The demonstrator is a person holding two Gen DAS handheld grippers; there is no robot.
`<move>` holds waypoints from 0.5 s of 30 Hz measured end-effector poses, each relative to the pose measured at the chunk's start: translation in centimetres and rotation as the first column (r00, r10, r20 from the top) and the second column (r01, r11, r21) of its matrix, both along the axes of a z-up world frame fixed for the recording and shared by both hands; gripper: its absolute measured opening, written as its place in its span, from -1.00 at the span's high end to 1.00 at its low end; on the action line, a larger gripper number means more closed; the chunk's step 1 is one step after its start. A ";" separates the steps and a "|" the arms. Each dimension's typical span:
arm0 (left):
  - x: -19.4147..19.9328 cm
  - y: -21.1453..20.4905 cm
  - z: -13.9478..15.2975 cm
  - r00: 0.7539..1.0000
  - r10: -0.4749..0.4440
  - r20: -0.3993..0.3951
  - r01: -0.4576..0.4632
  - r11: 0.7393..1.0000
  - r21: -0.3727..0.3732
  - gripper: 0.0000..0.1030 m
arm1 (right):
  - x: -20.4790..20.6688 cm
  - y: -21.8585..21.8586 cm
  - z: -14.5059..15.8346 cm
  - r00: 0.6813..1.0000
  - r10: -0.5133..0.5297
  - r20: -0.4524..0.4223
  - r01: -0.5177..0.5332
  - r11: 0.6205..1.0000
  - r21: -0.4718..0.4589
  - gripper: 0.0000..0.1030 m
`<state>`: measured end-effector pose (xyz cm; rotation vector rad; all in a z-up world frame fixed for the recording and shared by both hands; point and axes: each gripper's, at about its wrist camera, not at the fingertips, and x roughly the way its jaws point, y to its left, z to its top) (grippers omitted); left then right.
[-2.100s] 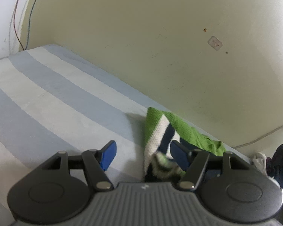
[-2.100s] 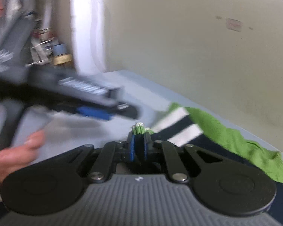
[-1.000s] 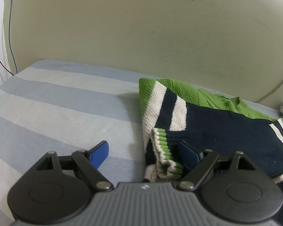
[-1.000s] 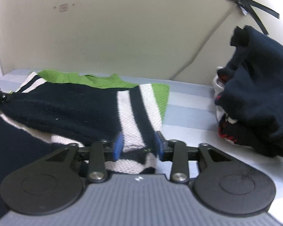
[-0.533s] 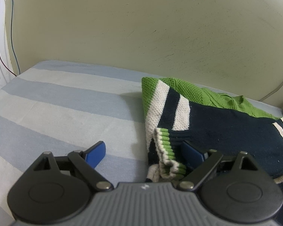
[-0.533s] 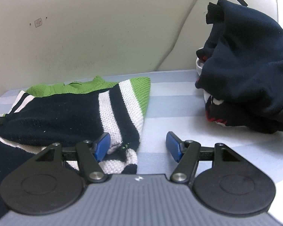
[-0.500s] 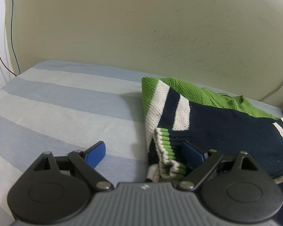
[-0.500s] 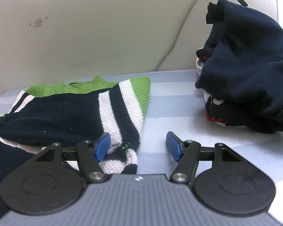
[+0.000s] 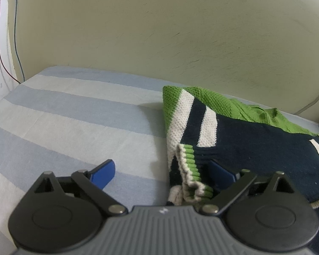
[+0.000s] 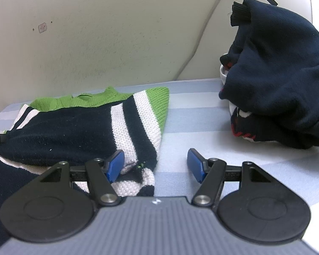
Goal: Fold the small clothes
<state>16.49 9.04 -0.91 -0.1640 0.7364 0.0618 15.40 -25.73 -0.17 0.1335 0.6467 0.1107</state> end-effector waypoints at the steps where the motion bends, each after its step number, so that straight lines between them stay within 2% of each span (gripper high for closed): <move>1: 0.0 0.0 0.0 1.000 0.000 -0.001 0.000 1.000 -0.002 -0.93 | 0.0 0.0 0.0 1.000 -0.001 0.000 0.001 1.000 0.002 -0.32; 15: 0.1 0.1 -0.1 1.000 0.001 -0.008 -0.001 1.000 -0.002 -1.00 | -0.1 -0.1 0.0 1.000 -0.004 0.001 0.004 1.000 0.012 -0.33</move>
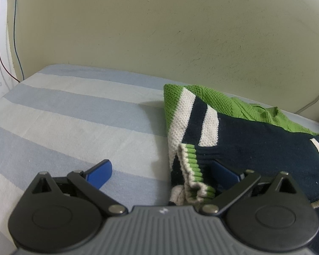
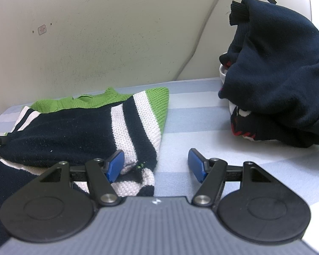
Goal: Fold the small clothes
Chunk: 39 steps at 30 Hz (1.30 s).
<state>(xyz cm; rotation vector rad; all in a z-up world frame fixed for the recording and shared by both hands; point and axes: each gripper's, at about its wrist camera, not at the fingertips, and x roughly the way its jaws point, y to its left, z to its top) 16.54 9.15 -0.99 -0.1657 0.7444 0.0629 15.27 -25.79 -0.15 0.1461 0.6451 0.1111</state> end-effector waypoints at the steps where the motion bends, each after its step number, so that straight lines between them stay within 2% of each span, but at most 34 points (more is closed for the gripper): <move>1: 0.0 0.0 0.0 1.000 -0.001 0.000 0.001 1.000 0.000 -1.00 | 0.0 0.0 0.0 1.000 0.000 0.000 0.000 1.000 0.000 -0.33; 39: -0.2 -0.1 0.0 1.000 -0.013 0.004 0.012 1.000 0.012 -1.00 | -0.1 -0.1 -0.1 1.000 0.000 0.001 0.000 1.000 0.008 -0.35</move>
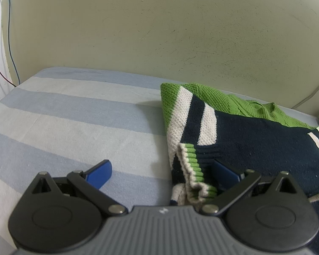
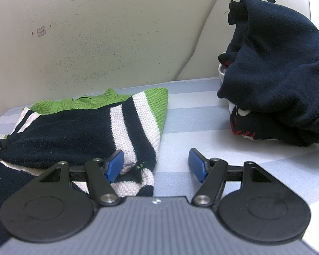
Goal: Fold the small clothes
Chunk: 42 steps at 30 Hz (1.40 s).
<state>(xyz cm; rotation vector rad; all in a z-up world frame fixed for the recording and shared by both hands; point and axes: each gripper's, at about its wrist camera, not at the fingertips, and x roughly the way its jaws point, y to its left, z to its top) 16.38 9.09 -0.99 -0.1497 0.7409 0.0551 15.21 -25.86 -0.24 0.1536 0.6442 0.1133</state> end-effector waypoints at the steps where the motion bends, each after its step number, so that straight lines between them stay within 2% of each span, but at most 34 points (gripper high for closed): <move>1: 0.0 0.0 0.0 1.000 0.000 0.000 0.000 1.000 0.000 -1.00 | 0.0 0.0 0.0 1.000 0.000 0.000 0.000 1.000 0.000 -0.35; 29: 0.0 0.0 0.1 1.000 -0.002 0.000 0.002 1.000 0.003 -1.00 | -0.1 0.0 0.2 1.000 -0.002 -0.003 0.002 1.000 -0.011 -0.34; 32: 0.1 0.0 0.1 1.000 -0.002 0.000 0.002 1.000 0.004 -1.00 | -2.2 -0.4 1.4 0.999 -0.012 0.036 0.012 1.000 0.016 -0.34; 36: 0.1 0.0 0.2 1.000 -0.001 0.000 0.001 1.000 -0.001 -1.00 | -6.9 -0.8 3.9 0.994 0.056 0.091 -0.060 0.997 0.047 -0.33; 39: -0.6 0.2 0.6 0.999 0.002 -0.032 -0.003 1.000 -0.010 -0.99 | -10.8 -0.9 5.3 0.985 0.132 0.111 -0.137 0.990 0.042 -0.16; 41: -1.8 0.2 1.2 0.998 -0.013 -0.055 0.012 1.000 -0.022 -0.99 | -12.7 -1.0 5.8 0.979 0.174 0.107 -0.179 0.983 0.041 0.15; 42: -3.1 0.1 1.6 0.998 -0.028 -0.047 0.027 1.000 -0.014 -0.99 | -13.4 -1.0 5.8 0.976 0.192 0.099 -0.197 0.979 0.045 0.23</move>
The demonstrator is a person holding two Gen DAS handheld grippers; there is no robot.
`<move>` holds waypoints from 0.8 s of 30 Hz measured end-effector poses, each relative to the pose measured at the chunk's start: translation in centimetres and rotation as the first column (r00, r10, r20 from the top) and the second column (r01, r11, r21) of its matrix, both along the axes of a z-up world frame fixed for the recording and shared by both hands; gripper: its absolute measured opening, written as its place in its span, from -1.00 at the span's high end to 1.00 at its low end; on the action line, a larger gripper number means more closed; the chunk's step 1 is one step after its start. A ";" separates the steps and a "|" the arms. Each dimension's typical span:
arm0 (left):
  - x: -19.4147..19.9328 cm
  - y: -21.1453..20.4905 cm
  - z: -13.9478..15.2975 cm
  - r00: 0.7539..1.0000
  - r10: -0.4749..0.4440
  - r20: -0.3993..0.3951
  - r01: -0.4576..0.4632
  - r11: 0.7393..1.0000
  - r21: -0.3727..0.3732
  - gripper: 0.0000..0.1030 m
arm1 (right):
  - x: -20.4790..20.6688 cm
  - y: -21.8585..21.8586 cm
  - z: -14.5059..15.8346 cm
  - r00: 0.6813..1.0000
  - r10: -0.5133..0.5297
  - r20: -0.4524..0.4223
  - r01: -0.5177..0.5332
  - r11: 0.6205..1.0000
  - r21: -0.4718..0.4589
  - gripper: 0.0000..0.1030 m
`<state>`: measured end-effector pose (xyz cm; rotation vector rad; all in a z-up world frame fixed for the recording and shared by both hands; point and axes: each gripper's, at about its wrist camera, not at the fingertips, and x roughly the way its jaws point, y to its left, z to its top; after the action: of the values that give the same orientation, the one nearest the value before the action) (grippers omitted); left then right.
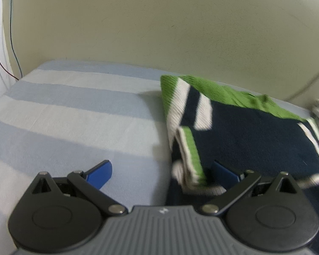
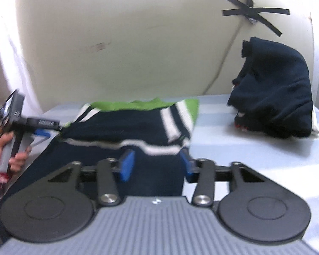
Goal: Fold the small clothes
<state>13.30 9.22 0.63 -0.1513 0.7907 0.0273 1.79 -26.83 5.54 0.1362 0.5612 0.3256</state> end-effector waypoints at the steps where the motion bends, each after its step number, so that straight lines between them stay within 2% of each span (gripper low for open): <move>1: -1.6 -0.1 0.4 1.000 -0.016 0.012 0.016 1.000 0.010 -0.99 | -0.7 0.1 0.0 1.000 0.025 -0.011 -0.025 1.000 0.007 0.32; 4: -7.6 0.6 1.4 0.996 -0.078 0.046 0.079 0.997 -0.020 -0.99 | -2.4 0.4 -0.7 0.994 0.095 -0.044 -0.094 0.995 0.034 0.46; 8: -15.3 1.9 1.9 0.988 -0.146 0.058 0.149 0.987 -0.062 -0.99 | -3.8 1.2 -1.9 0.980 0.174 -0.097 -0.165 0.981 0.098 0.46; 14: -22.3 1.7 1.7 0.987 -0.158 -0.008 0.157 0.984 -0.082 -0.82 | -5.4 0.5 -2.2 0.973 0.201 -0.115 -0.192 0.978 0.084 0.45; 15: -22.9 1.5 1.7 0.986 -0.165 -0.018 0.162 0.982 -0.096 -0.75 | -5.8 0.1 -2.1 0.974 0.196 -0.116 -0.187 0.979 0.081 0.44; 18: -24.0 0.6 1.4 0.979 -0.191 -0.065 0.183 0.976 -0.121 -0.34 | -7.1 -1.3 -2.1 0.974 0.180 -0.138 -0.171 0.983 0.074 0.42; 20: -24.0 -0.1 0.8 0.971 -0.201 -0.128 0.188 0.977 -0.105 0.01 | -8.0 -2.1 -2.3 0.973 0.168 -0.157 -0.160 0.985 0.060 0.41; 22: -24.6 -0.6 0.6 0.969 -0.203 -0.141 0.195 0.978 -0.067 0.11 | -9.0 -2.8 -2.4 0.972 0.160 -0.169 -0.155 0.987 0.046 0.41; 24: -24.9 -0.8 0.8 0.966 -0.205 -0.157 0.199 0.979 -0.052 0.51 | -10.0 -3.4 -2.5 0.971 0.155 -0.180 -0.150 0.988 0.041 0.41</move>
<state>-11.64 8.42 1.40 -0.1022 0.9664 -0.1700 -8.20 -30.19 3.05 0.1507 0.7518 0.4735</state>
